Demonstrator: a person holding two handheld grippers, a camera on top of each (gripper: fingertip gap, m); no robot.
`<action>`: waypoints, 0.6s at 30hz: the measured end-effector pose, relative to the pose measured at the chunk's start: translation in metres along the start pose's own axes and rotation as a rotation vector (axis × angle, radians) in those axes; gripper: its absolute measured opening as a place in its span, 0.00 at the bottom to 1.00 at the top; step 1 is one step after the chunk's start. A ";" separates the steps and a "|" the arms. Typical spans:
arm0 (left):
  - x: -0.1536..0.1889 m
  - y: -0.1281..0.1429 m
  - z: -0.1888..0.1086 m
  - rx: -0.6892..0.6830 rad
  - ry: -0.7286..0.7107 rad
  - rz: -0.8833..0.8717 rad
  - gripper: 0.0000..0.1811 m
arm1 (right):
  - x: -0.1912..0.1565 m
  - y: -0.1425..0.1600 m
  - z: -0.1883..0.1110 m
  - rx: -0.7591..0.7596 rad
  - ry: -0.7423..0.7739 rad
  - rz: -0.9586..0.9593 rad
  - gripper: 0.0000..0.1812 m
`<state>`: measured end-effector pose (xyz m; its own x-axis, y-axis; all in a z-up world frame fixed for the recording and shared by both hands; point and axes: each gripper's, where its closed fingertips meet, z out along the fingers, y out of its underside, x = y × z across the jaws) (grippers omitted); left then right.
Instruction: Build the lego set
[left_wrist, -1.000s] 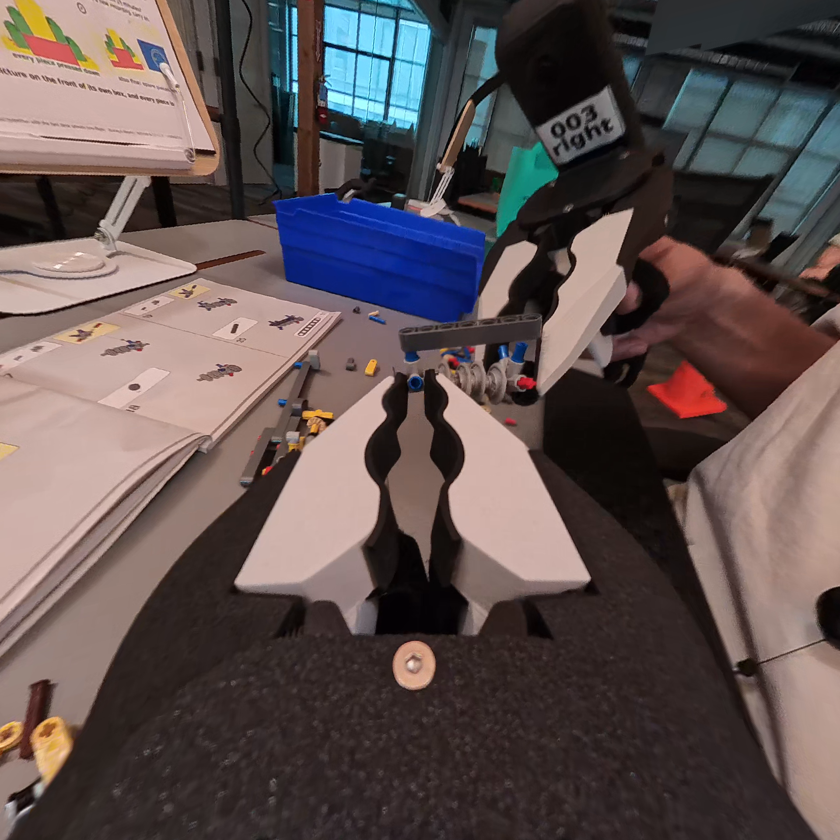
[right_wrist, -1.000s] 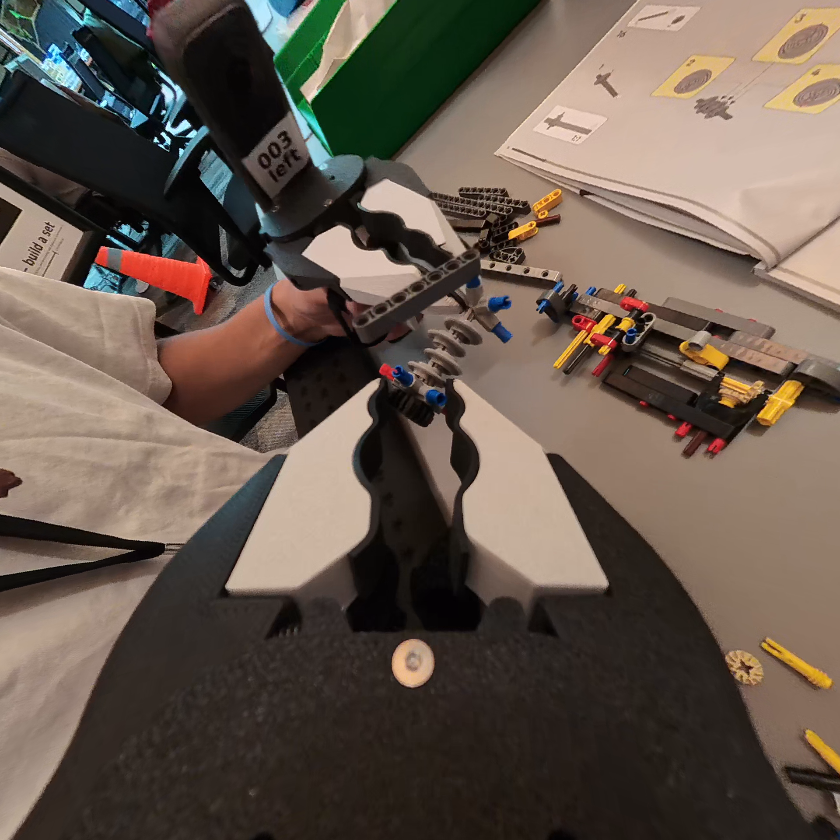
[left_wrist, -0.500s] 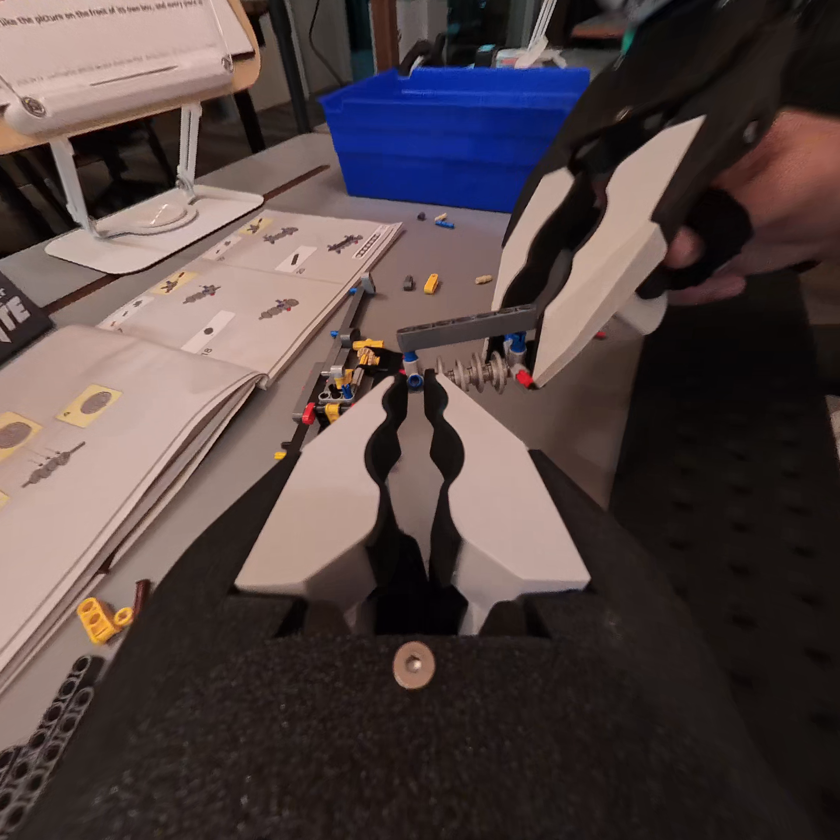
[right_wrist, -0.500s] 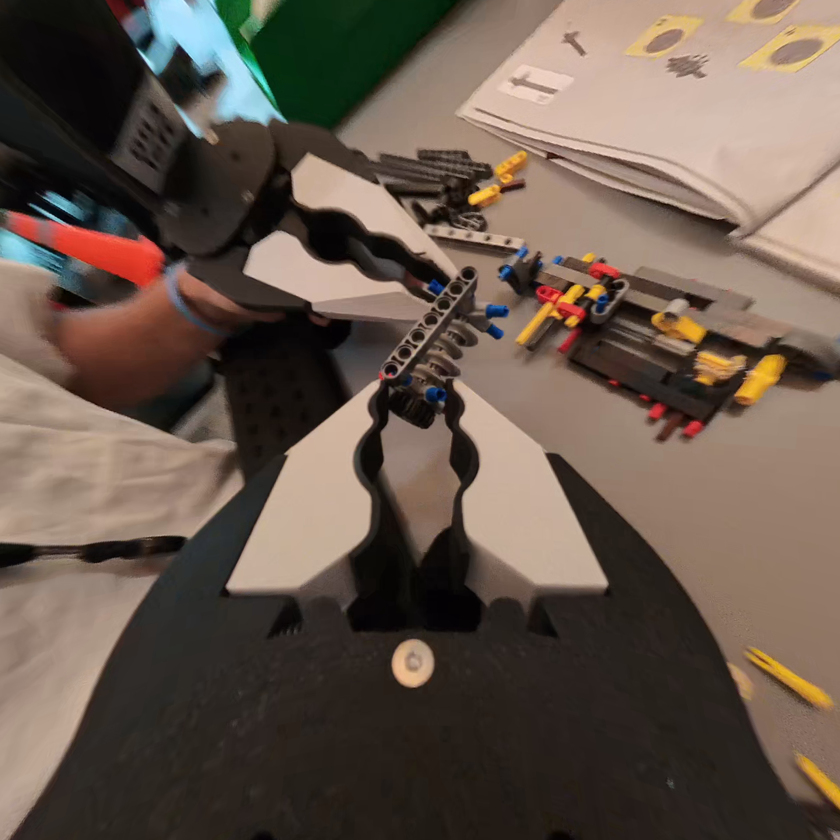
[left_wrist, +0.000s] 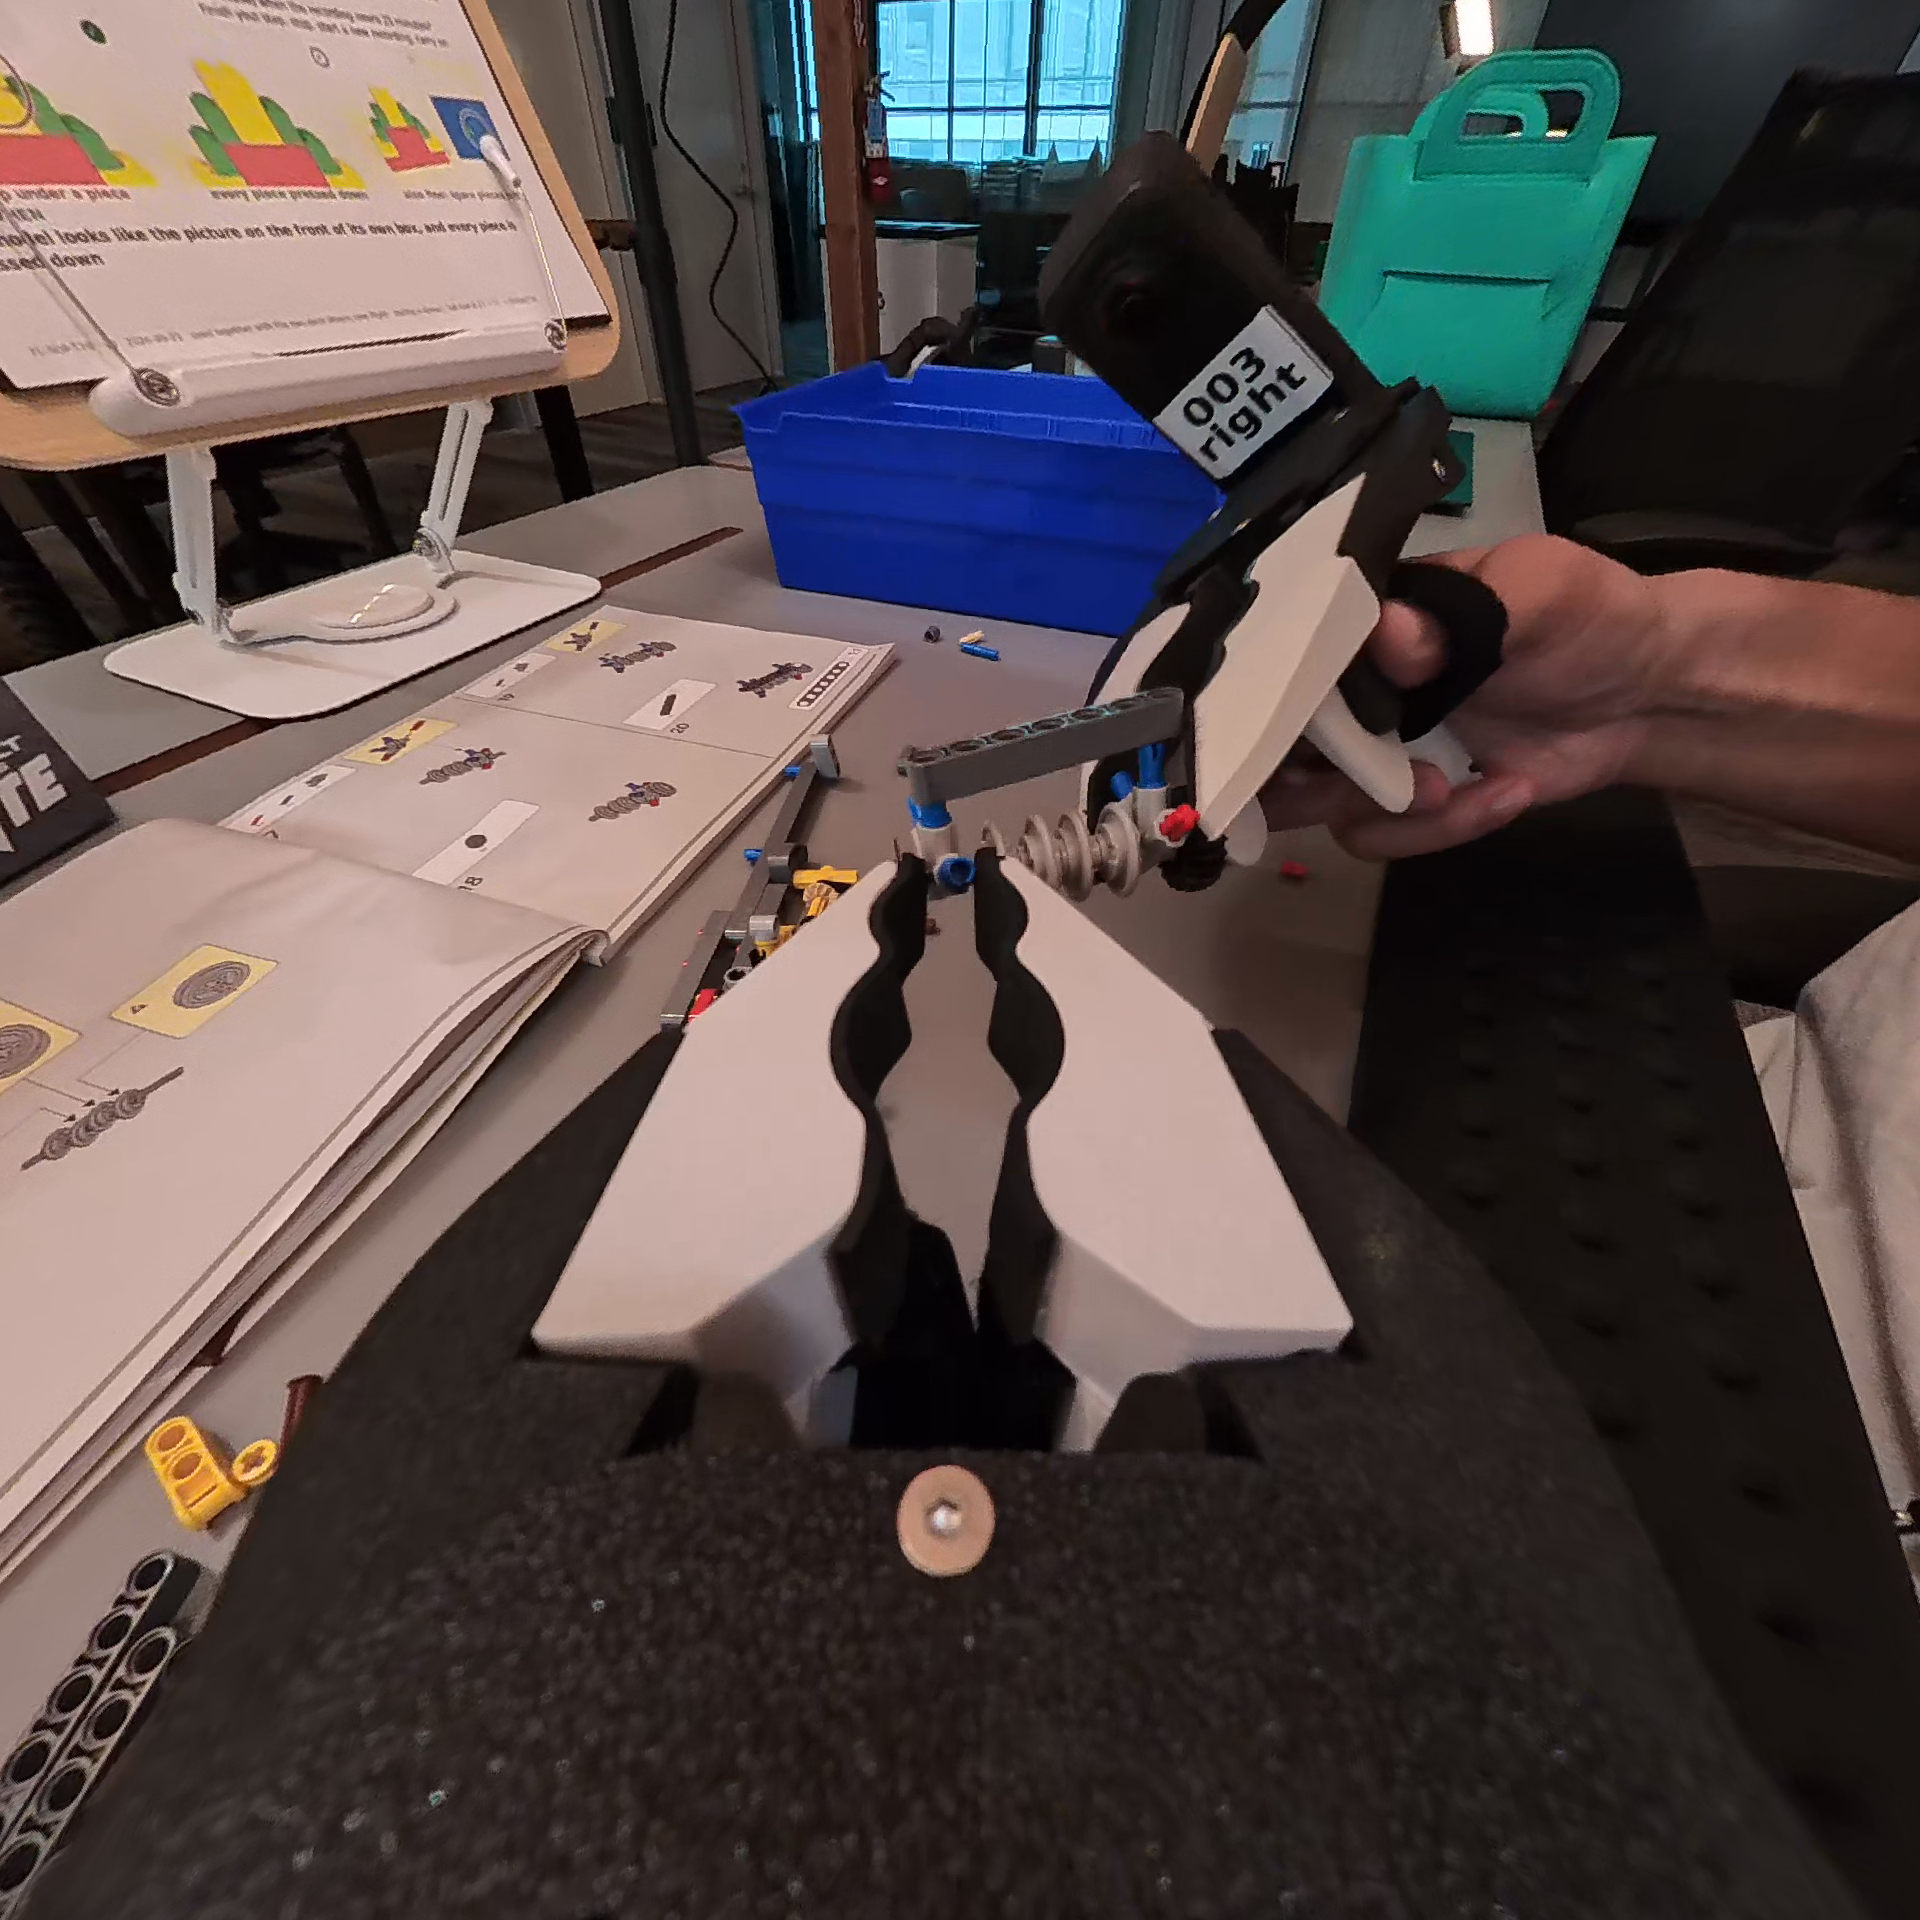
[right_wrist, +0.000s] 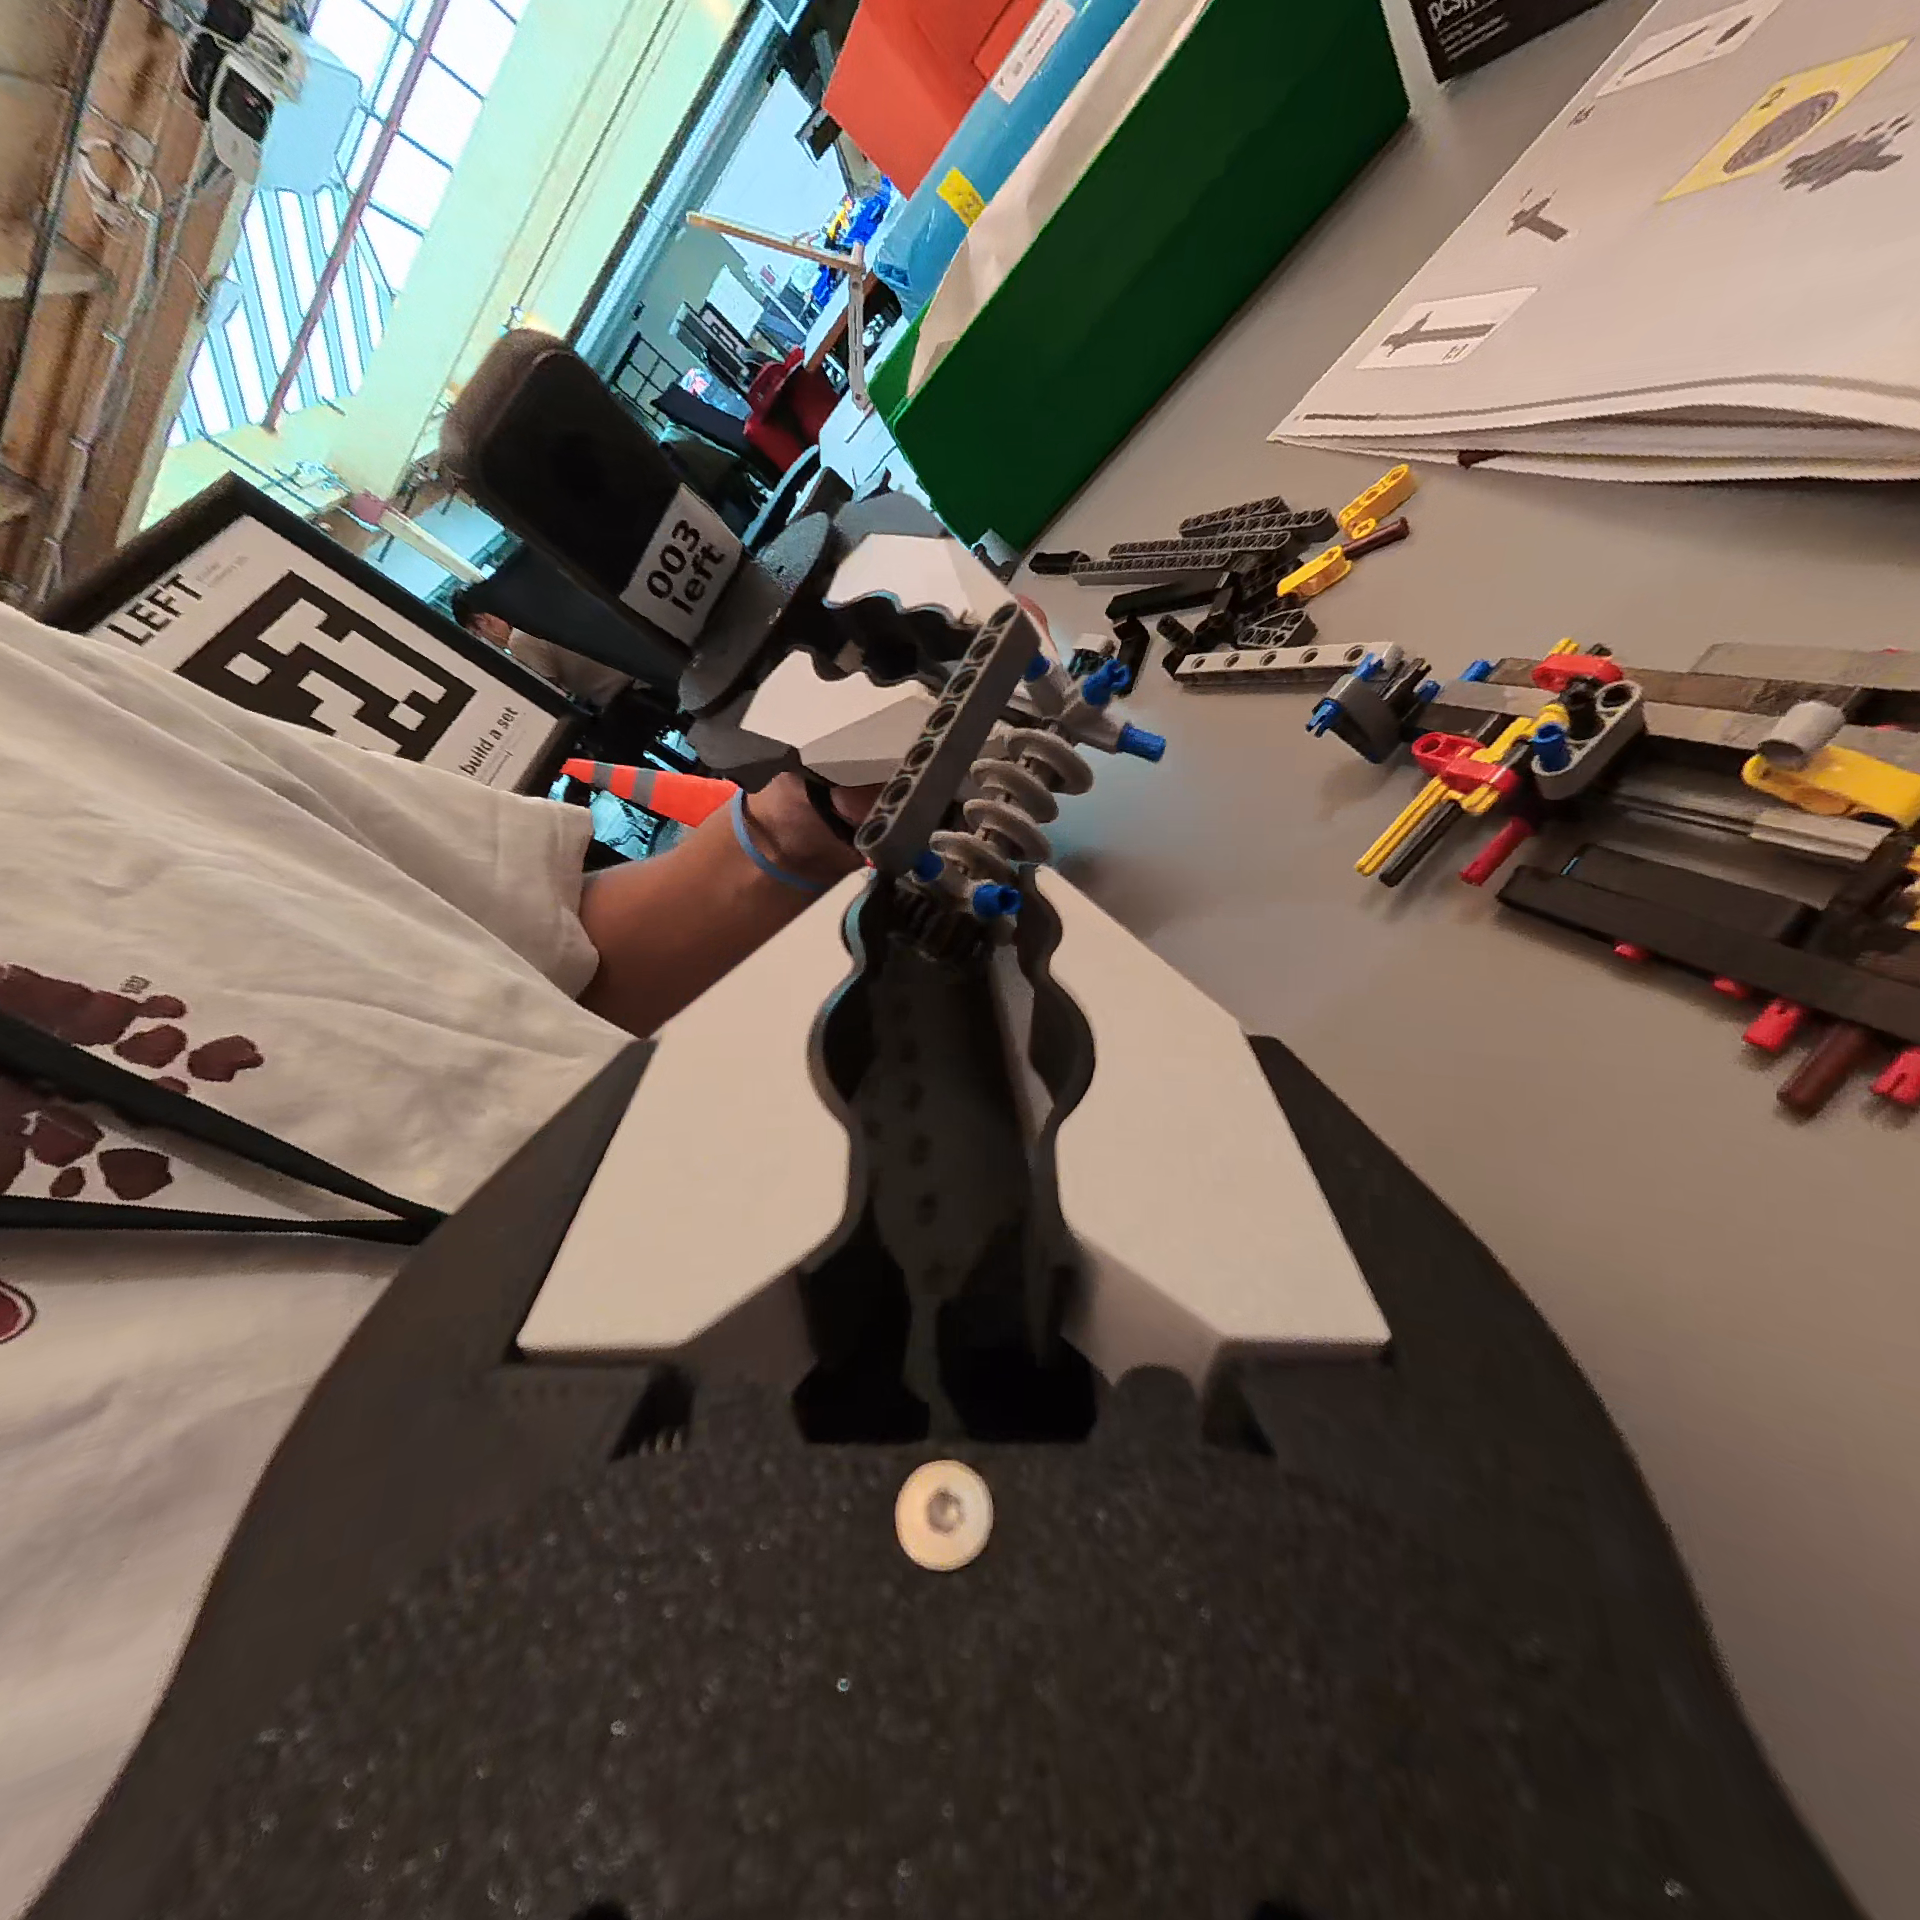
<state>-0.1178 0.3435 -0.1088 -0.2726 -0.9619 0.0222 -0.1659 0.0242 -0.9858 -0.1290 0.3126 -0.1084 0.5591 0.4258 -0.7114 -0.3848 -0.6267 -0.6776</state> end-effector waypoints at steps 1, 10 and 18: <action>-0.001 -0.001 0.000 0.004 0.000 -0.007 0.04 | 0.000 -0.001 0.000 0.001 0.002 -0.005 0.12; 0.010 -0.026 -0.011 0.036 0.227 -0.201 0.15 | -0.014 -0.015 -0.003 0.067 -0.136 0.021 0.13; 0.003 -0.018 -0.012 -0.072 0.189 -0.089 0.06 | -0.011 -0.011 0.001 0.033 -0.119 -0.050 0.13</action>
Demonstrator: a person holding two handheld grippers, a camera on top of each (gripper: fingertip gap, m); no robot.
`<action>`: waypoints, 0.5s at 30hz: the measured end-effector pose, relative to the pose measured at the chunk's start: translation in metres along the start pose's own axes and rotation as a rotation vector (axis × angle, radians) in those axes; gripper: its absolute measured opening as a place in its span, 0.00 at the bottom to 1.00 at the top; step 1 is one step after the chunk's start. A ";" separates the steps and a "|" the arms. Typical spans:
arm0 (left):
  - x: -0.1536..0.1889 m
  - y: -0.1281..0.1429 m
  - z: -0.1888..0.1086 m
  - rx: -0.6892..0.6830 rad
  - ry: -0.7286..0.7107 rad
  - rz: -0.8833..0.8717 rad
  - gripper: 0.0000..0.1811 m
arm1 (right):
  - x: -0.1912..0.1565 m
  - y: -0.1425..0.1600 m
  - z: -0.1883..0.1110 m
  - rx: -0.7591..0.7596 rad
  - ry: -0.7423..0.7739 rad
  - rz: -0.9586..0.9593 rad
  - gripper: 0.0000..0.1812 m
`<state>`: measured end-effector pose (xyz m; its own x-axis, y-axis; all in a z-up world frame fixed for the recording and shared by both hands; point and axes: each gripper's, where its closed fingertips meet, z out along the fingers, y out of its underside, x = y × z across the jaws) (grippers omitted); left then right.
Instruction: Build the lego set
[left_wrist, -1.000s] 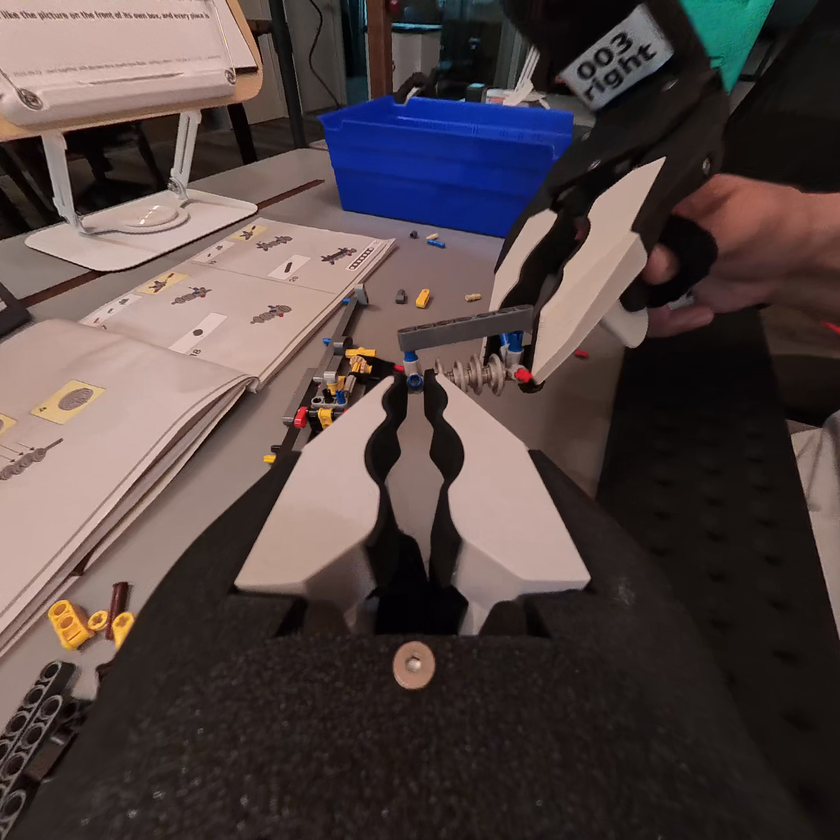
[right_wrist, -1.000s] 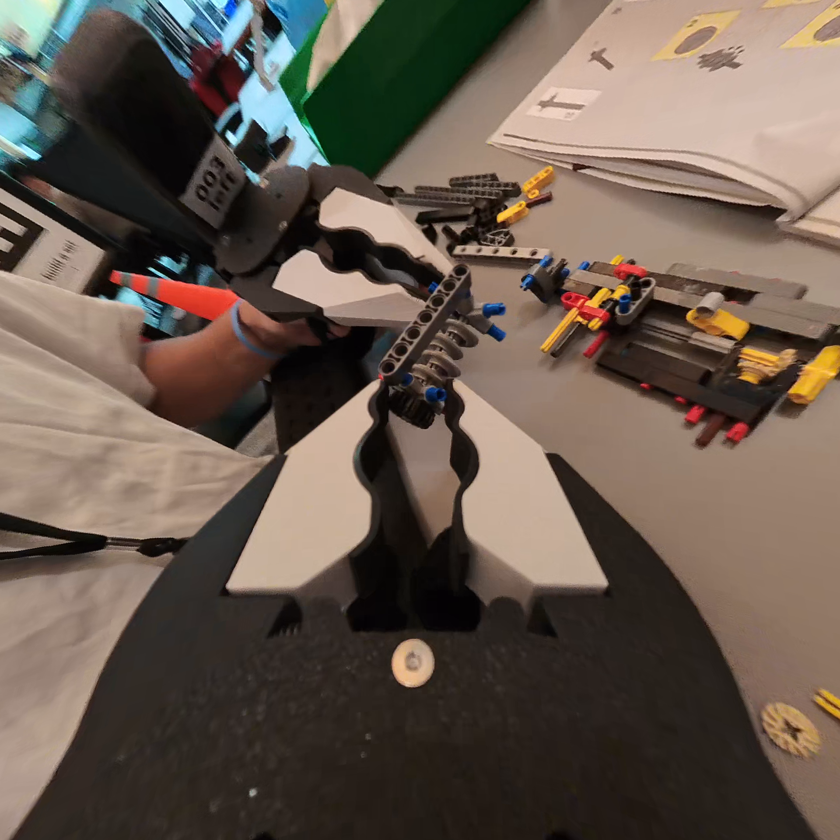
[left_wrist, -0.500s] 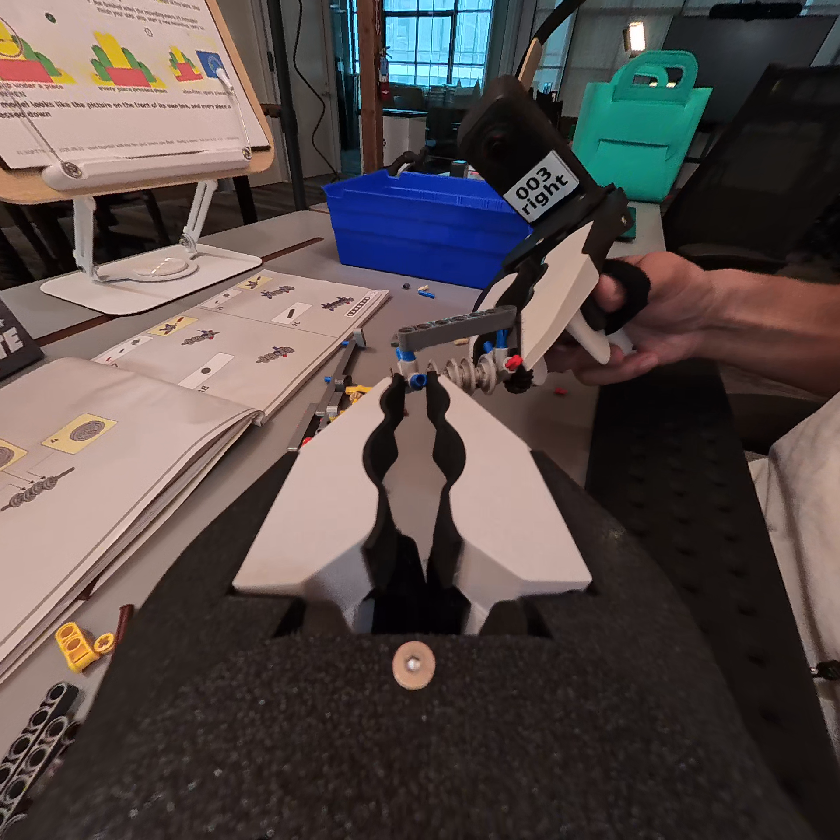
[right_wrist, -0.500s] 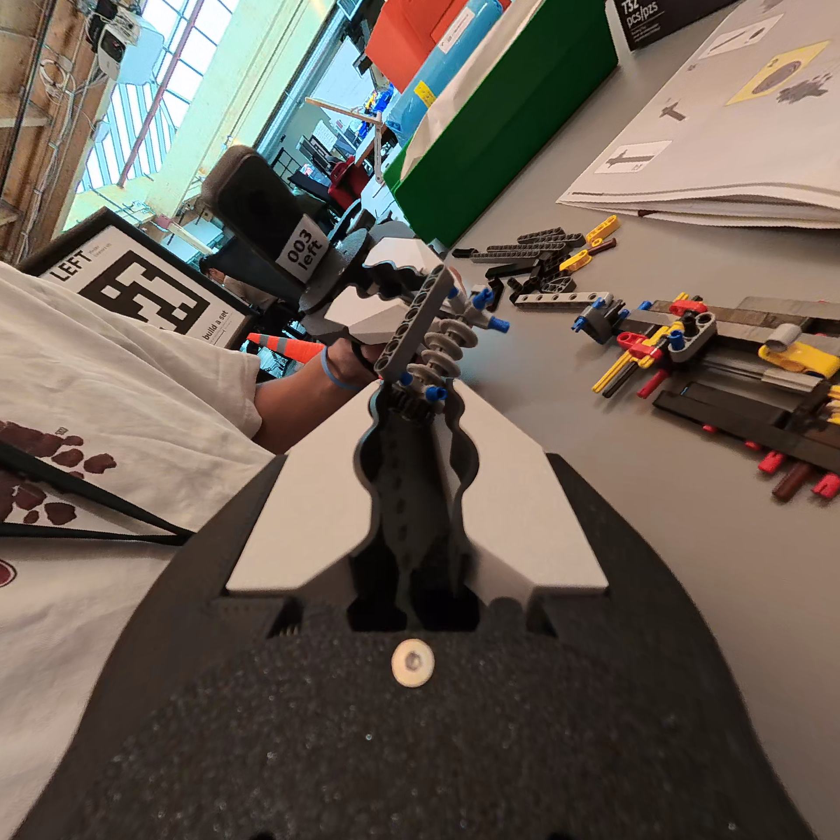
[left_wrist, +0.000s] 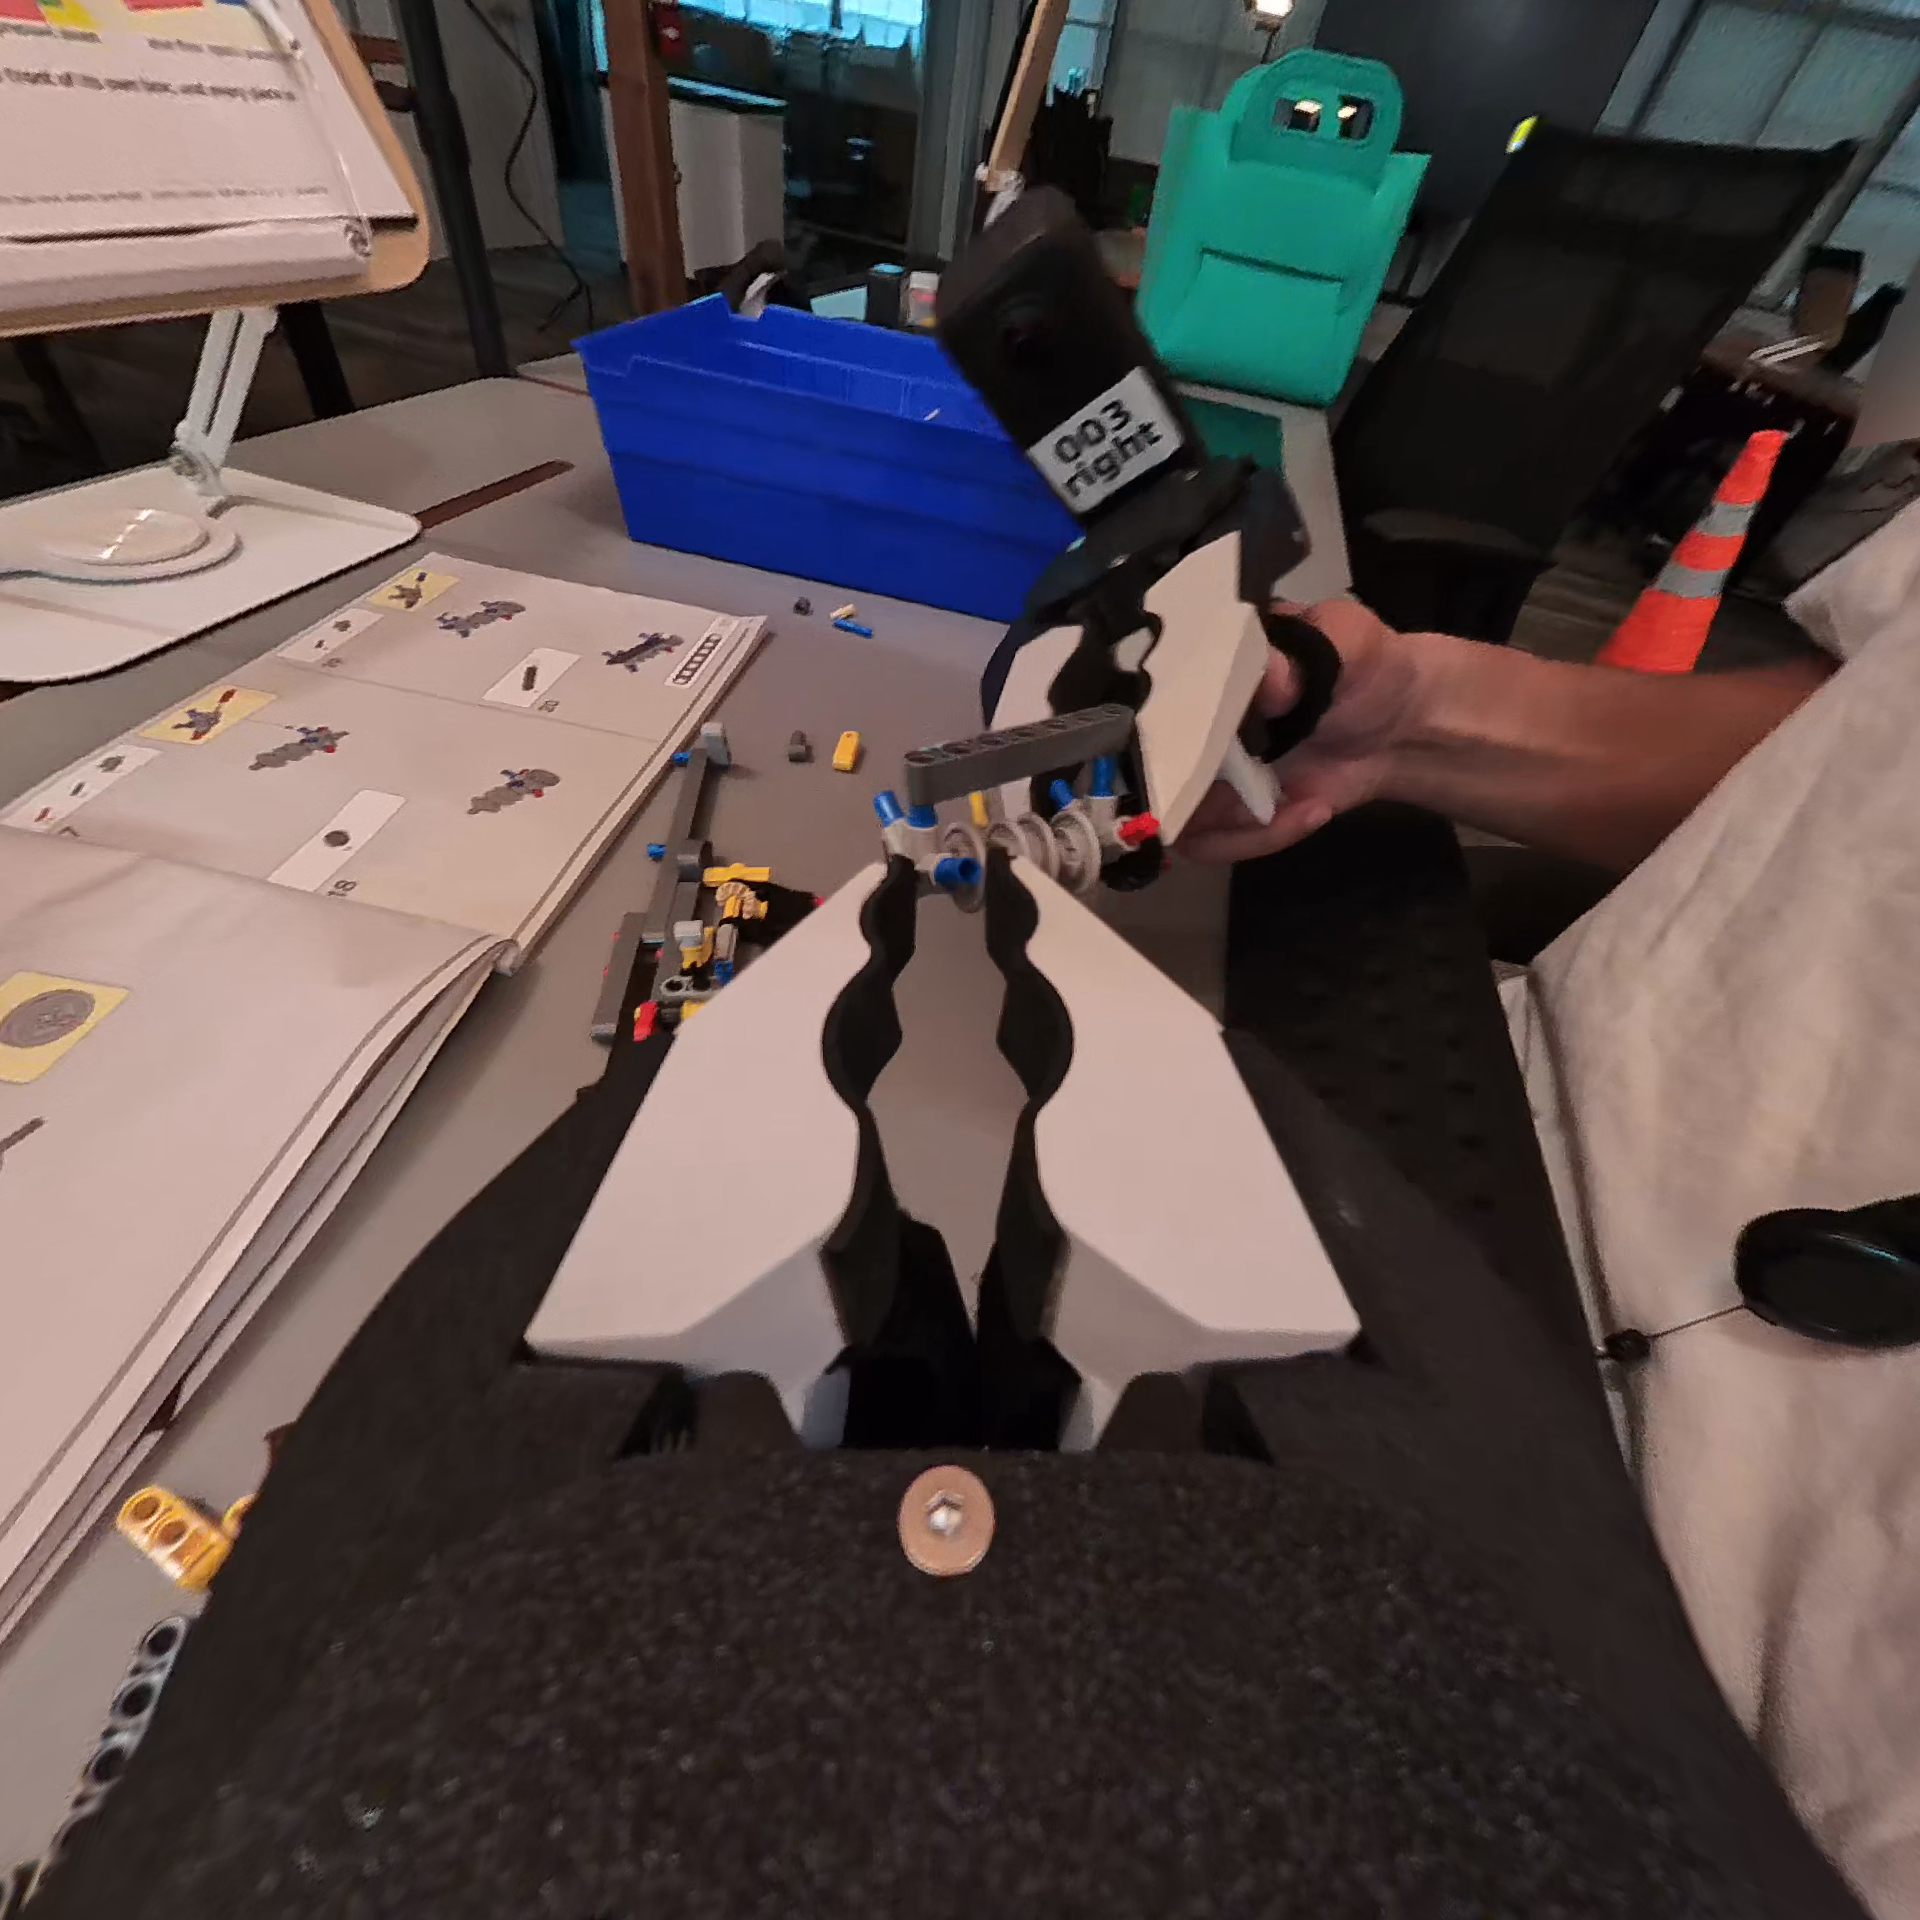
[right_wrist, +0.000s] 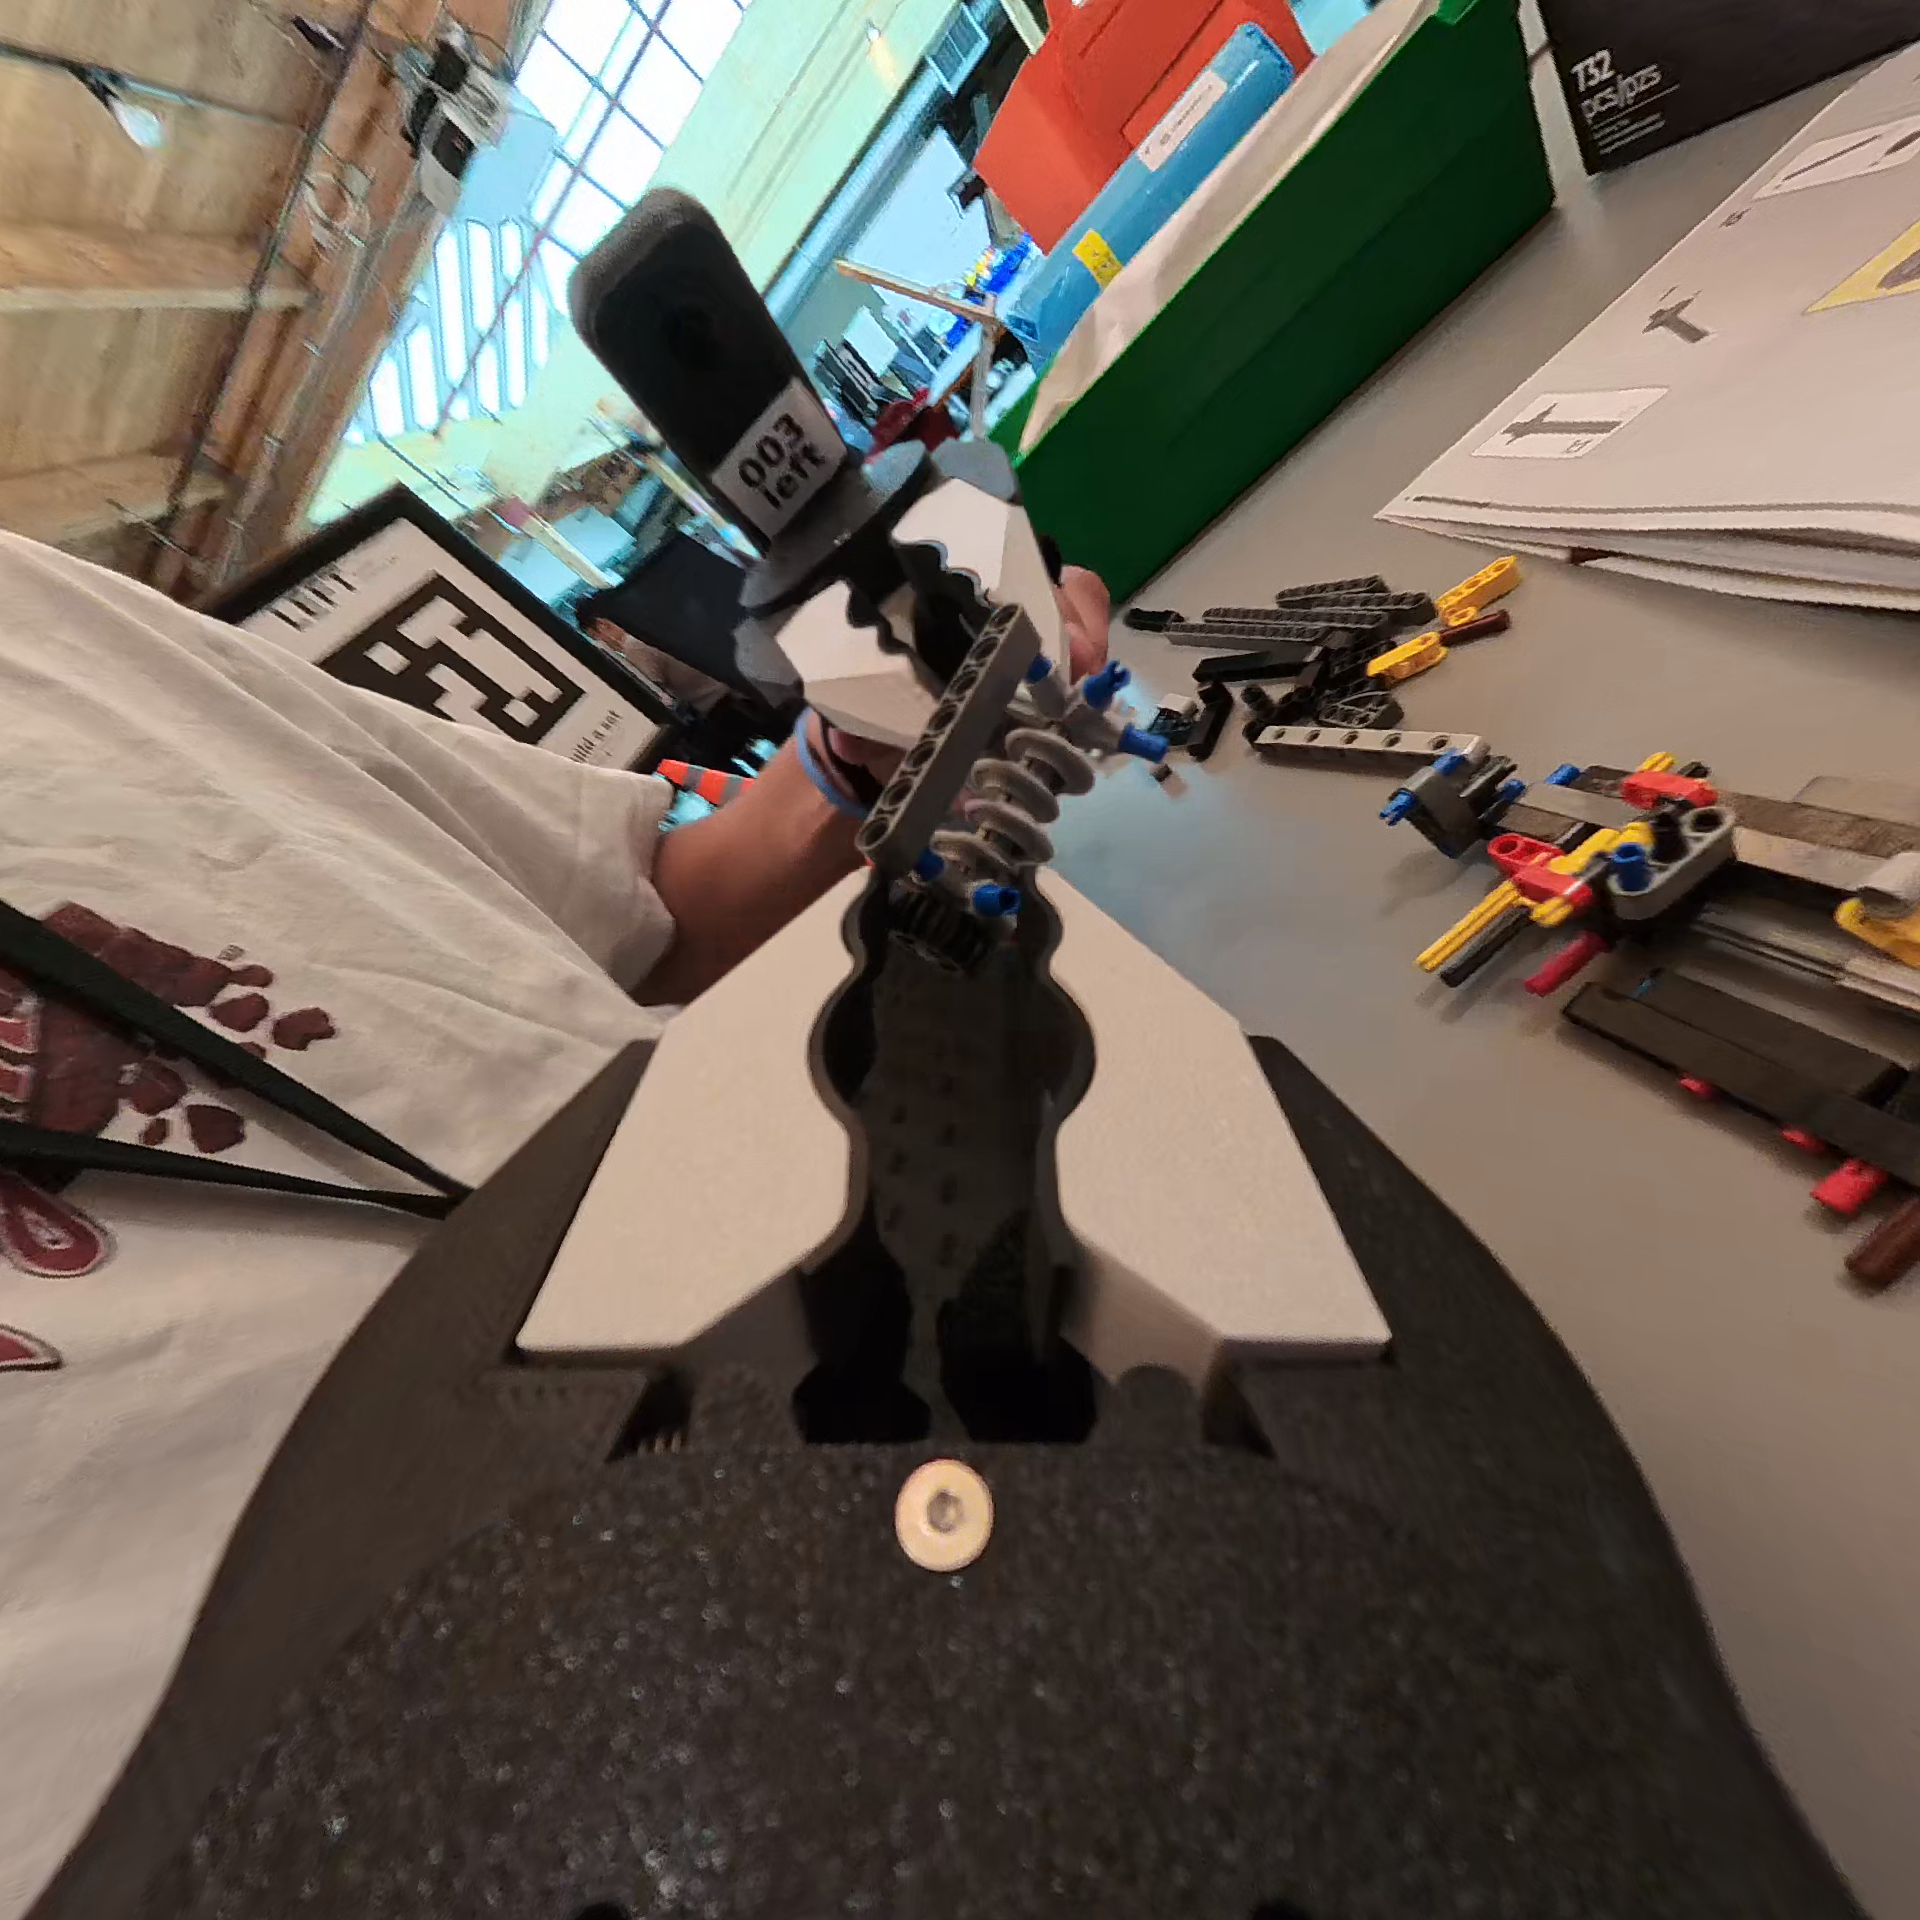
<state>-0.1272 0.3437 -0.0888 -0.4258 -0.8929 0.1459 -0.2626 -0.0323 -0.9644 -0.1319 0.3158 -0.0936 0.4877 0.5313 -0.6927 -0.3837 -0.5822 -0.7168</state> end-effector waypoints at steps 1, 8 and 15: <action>-0.003 0.001 0.001 -0.007 -0.018 -0.001 0.05 | 0.002 0.001 0.001 -0.011 0.027 -0.024 0.12; -0.003 0.002 0.000 -0.001 -0.045 0.018 0.04 | 0.001 0.000 0.000 -0.002 -0.010 0.009 0.13; 0.000 -0.011 -0.001 0.158 -0.095 0.064 0.04 | -0.010 -0.007 -0.004 0.069 -0.169 0.152 0.12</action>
<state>-0.1251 0.3440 -0.0782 -0.3521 -0.9334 0.0693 -0.0951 -0.0380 -0.9947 -0.1309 0.3122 -0.0818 0.2843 0.5395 -0.7925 -0.4983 -0.6231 -0.6029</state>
